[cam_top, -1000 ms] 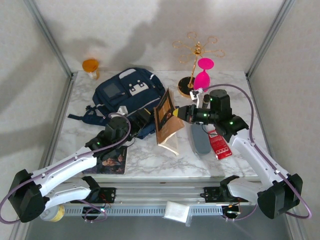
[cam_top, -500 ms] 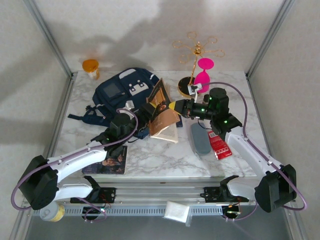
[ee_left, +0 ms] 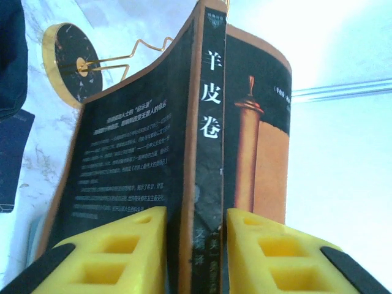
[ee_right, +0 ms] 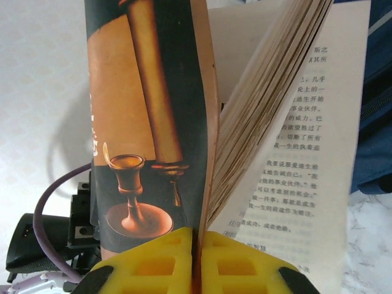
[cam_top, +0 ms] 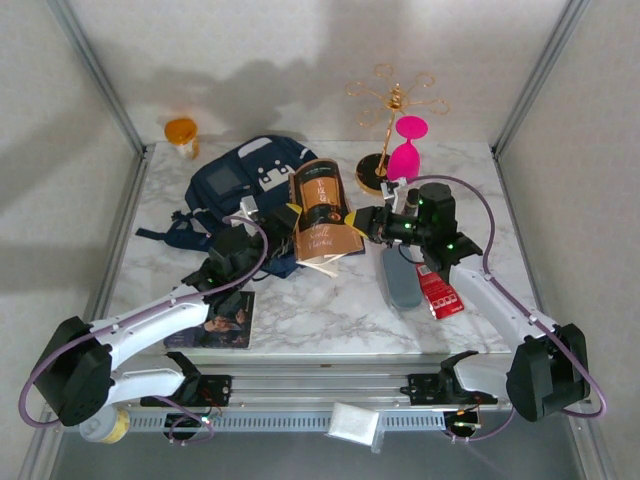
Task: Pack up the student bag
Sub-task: Pick up the book from the bottom-center of the table.
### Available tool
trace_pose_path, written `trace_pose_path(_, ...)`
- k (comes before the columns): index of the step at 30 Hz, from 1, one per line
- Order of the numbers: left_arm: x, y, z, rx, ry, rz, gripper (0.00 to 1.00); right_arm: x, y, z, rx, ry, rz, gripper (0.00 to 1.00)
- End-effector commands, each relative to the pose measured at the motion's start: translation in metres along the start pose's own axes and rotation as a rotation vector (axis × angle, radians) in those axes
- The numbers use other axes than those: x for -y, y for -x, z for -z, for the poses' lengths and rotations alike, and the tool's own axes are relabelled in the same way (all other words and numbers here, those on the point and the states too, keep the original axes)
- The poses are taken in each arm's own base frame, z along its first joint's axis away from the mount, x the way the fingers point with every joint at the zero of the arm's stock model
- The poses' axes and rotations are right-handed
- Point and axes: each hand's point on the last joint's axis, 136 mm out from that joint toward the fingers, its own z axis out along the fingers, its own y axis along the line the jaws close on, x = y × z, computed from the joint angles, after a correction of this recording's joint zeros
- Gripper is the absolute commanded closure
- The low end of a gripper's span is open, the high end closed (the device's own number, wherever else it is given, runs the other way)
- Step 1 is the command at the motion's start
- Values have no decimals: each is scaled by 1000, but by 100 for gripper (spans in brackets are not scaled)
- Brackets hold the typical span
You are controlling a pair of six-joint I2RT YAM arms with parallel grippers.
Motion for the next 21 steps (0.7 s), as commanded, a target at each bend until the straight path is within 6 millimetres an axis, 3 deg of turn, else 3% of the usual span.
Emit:
trace_pose_path(1, 48, -10, 1, -62, -140, -1, 73, 0, -9, -2, -40, -2, 10, 88)
trace_pose_path(8, 7, -8, -6, -67, 35, -40, 93, 11, -7, -7, -42, -25, 2, 84)
trace_pose_path(10, 2, -3, -5, -61, 41, -40, 100, 17, -8, -10, -48, -41, -3, 83)
trace_pose_path(14, 3, 12, -3, -35, 33, -35, 100, 35, -9, -11, -43, -100, -23, 76)
trace_pose_path(21, 18, 25, -6, -27, -15, -30, 100, 51, -8, -1, -8, -172, -41, 27)
